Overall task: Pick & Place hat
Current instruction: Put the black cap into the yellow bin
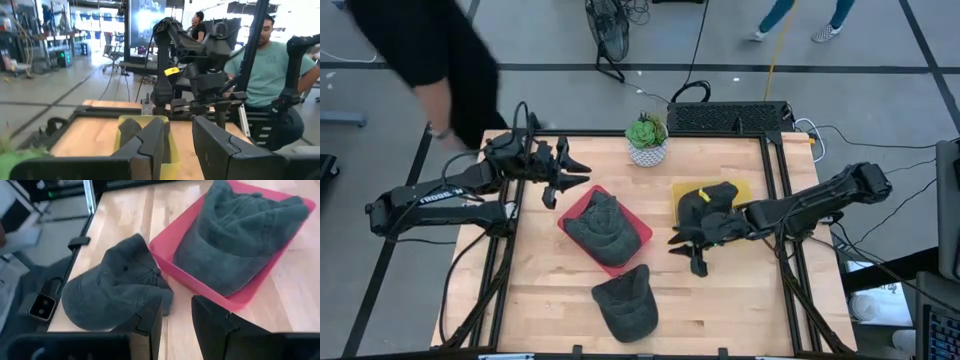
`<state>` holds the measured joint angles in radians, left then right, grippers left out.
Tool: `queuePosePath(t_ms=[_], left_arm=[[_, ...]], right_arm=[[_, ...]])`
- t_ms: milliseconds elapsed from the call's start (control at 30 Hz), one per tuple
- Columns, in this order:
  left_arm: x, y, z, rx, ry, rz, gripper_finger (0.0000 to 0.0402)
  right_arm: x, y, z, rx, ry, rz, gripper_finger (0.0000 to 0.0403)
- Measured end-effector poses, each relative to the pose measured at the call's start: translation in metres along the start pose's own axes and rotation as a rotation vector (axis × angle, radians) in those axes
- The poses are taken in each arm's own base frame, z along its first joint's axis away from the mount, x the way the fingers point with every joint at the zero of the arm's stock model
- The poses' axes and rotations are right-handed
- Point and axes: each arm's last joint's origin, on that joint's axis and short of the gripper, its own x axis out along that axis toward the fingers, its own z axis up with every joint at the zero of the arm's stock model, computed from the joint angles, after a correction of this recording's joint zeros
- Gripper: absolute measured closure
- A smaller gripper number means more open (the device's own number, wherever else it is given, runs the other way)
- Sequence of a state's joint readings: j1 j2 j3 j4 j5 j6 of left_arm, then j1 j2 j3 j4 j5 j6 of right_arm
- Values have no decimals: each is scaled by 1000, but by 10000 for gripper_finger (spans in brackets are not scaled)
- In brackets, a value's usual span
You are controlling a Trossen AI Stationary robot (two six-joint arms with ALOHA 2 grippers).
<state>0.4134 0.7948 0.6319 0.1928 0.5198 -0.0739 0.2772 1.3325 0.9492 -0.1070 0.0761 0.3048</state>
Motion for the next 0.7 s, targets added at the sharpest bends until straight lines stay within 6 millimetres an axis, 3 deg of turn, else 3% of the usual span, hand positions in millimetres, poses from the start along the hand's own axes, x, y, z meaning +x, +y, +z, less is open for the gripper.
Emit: queuePosePath(t_ms=[233,433,700], left_arm=[[4,-8,-4,-99,39,-44,293],[11,-28,-6,-121,53,-162,293],[17,-57,-5,-1,19,-296,293]], right_arm=[[25,19,8,-87,123,3,309],[40,31,8,-179,157,21,306],[67,55,14,-249,143,67,254]])
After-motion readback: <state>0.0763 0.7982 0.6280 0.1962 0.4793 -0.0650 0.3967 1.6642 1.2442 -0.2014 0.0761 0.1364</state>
